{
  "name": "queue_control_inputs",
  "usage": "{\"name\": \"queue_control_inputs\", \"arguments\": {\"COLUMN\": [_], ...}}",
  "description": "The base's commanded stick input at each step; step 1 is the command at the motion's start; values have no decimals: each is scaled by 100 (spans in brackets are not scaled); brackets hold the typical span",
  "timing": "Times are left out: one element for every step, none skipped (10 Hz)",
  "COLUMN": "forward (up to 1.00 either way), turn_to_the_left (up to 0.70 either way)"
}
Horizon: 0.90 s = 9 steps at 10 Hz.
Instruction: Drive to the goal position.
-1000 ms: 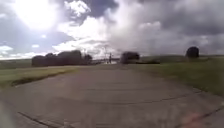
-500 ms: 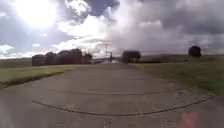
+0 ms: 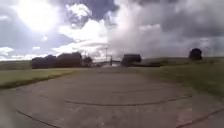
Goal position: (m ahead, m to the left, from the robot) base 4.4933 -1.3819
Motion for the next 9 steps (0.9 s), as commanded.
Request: {"name": "queue_control_inputs", "arguments": {"forward": [70, 70, 70, 70, 70, 70, 70, 70, 70], "turn_to_the_left": [0, 0, 0, 0, 0, 0, -7, -15, -23]}}
